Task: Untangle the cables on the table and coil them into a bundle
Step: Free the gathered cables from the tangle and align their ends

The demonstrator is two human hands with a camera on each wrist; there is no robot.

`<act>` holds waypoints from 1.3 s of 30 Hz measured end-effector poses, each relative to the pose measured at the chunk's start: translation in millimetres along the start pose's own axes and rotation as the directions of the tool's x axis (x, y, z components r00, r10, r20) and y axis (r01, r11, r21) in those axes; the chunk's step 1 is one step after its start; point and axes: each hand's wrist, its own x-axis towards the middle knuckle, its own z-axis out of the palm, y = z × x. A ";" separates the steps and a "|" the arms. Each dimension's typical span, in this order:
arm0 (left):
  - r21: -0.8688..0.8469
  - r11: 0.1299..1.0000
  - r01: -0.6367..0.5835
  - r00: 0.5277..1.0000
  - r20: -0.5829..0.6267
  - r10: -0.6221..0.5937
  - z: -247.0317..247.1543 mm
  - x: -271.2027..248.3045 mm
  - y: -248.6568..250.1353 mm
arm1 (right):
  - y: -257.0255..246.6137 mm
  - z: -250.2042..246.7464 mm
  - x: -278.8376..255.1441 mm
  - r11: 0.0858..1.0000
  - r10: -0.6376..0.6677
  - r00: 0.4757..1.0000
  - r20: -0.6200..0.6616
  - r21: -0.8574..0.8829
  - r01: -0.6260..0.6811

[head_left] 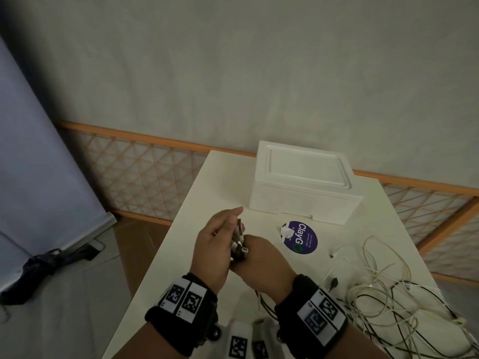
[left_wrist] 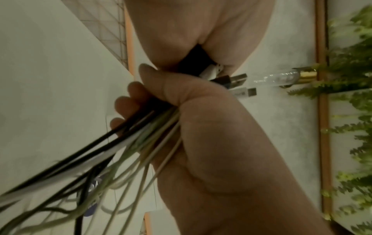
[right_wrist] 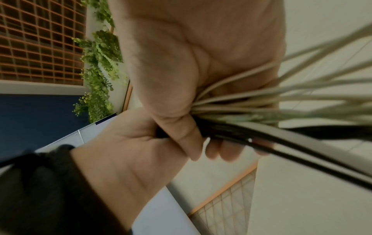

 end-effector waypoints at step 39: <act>0.651 0.571 -0.500 0.821 0.566 0.074 28.1 0.9 -11.2 | 64.2 -42.6 -40.5 0.993 0.072 0.971 -0.229 0.104 -0.049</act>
